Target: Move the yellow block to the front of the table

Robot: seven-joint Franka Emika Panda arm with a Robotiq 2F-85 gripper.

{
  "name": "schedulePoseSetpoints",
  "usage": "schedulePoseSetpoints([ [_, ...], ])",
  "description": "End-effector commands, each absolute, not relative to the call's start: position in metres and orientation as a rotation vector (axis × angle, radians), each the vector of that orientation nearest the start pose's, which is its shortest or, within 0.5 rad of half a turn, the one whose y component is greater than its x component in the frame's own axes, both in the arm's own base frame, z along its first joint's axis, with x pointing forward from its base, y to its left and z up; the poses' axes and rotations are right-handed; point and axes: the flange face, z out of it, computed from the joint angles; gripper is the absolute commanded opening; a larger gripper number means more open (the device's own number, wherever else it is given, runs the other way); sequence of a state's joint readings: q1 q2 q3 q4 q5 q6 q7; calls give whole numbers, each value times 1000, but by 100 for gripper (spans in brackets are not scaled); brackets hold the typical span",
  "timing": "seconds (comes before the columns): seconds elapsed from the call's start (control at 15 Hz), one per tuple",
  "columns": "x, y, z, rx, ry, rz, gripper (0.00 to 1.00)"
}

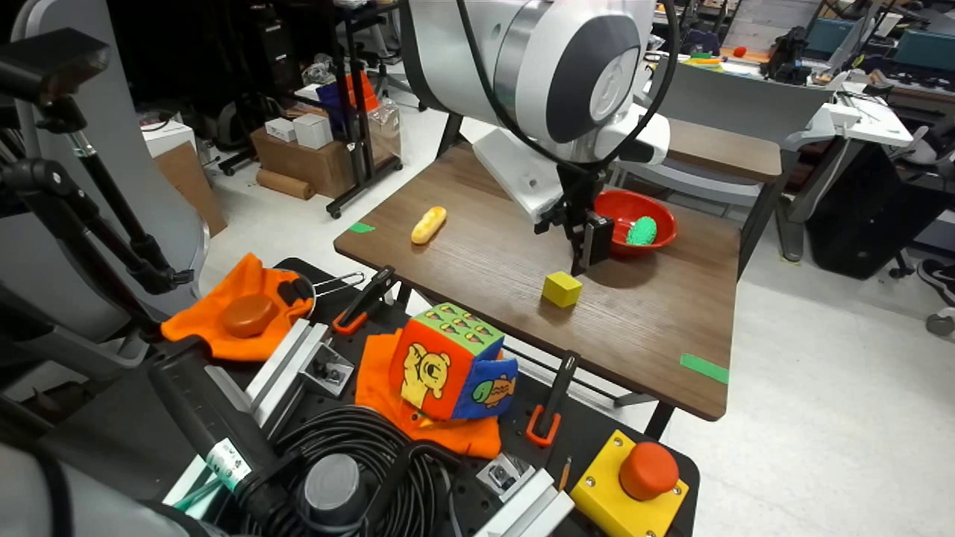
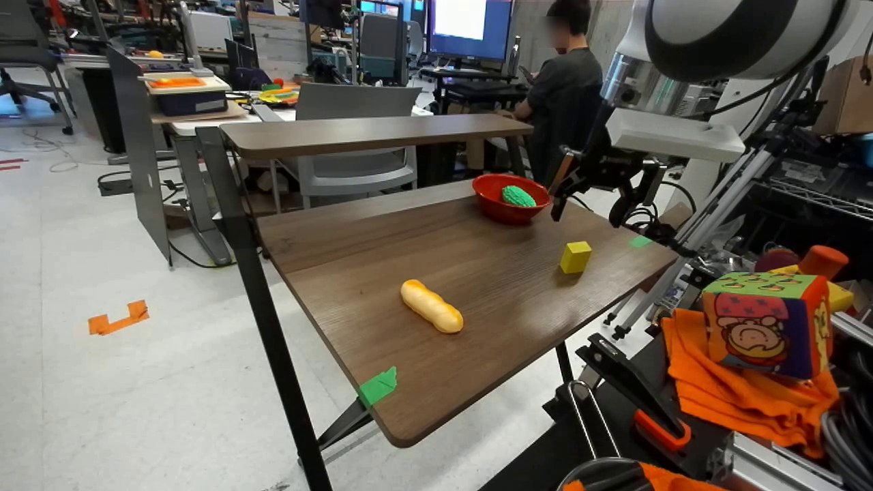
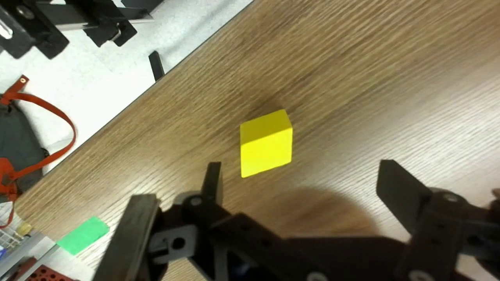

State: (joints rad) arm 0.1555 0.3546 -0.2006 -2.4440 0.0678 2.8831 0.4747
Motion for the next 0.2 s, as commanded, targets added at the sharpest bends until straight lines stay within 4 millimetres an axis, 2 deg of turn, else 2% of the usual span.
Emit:
schedulePoseSetpoints([
  [0.0, 488, -32, 175, -3034, 888, -162, 100],
  [0.13, 485, -32, 175, -3034, 889, -155, 100],
])
